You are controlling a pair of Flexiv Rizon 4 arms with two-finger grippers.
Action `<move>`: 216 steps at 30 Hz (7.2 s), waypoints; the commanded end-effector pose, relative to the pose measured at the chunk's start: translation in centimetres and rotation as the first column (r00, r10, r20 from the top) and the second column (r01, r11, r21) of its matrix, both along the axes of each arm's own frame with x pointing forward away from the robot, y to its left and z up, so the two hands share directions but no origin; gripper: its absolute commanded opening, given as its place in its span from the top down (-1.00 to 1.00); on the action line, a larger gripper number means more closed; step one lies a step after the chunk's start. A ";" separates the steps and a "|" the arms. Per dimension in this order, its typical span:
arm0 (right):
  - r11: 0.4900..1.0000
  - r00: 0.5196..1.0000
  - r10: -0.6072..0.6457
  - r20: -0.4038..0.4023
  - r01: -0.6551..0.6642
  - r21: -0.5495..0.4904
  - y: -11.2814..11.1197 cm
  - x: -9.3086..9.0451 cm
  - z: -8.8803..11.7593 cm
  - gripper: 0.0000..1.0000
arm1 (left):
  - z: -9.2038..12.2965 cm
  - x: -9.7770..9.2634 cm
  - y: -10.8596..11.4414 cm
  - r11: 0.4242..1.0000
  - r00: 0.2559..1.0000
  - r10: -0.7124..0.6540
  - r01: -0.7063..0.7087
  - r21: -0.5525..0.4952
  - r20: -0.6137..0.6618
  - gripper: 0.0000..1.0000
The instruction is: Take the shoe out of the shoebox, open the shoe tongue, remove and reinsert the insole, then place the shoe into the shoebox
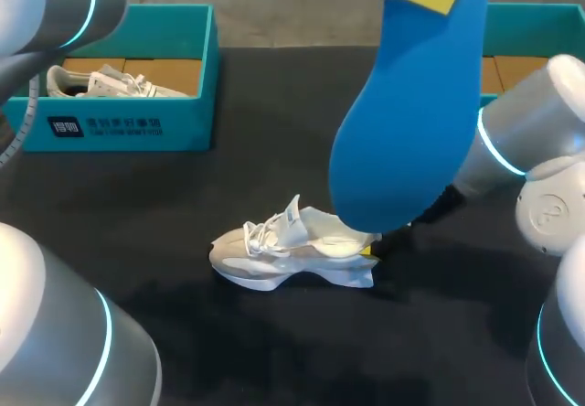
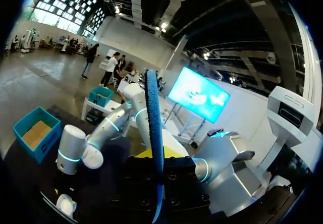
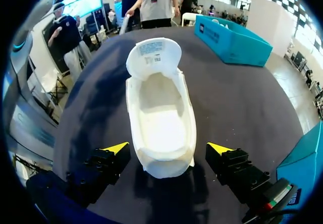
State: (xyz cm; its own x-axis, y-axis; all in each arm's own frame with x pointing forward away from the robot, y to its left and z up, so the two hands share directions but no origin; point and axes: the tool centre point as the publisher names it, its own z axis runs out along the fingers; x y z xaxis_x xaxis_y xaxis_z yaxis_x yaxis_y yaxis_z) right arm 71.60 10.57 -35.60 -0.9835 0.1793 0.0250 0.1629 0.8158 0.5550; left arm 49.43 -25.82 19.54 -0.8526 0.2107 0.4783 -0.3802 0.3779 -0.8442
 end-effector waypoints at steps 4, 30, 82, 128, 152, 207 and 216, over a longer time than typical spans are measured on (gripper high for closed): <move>0.958 0.999 -0.001 -0.052 -0.014 -0.287 1.0 0.3 -0.2 -1.00 | -2.7 0.5 0.6 0.998 1.000 0.003 -0.004 -0.058 -0.015 1.00; 0.914 0.997 -0.015 -0.071 -0.015 -0.406 2.0 0.6 0.1 -1.00 | -7.6 2.8 3.3 0.989 0.997 0.031 -0.041 -0.142 -0.069 1.00; 0.807 0.997 0.061 -0.037 -0.071 -0.586 5.4 2.4 3.3 -1.00 | -7.6 2.8 3.3 0.989 0.997 0.031 -0.041 -0.142 -0.069 1.00; 0.792 0.996 0.079 -0.028 -0.080 -0.606 4.5 5.1 -3.3 -1.00 | -7.6 2.8 3.3 0.989 0.997 0.031 -0.041 -0.142 -0.069 1.00; 0.794 1.000 0.004 -0.017 -0.013 -0.608 3.0 5.0 -3.7 1.00 | -7.6 2.8 3.3 0.989 0.997 0.031 -0.041 -0.142 -0.069 1.00; 0.315 0.331 -0.941 -0.067 0.788 -0.529 4.8 -3.7 0.9 1.00 | -7.6 2.8 3.3 0.989 0.997 0.031 -0.041 -0.142 -0.069 1.00; 0.258 0.240 -0.965 -0.103 0.824 -0.504 4.5 -4.7 -1.3 1.00 | -7.6 2.8 3.3 0.989 0.997 0.031 -0.041 -0.142 -0.069 1.00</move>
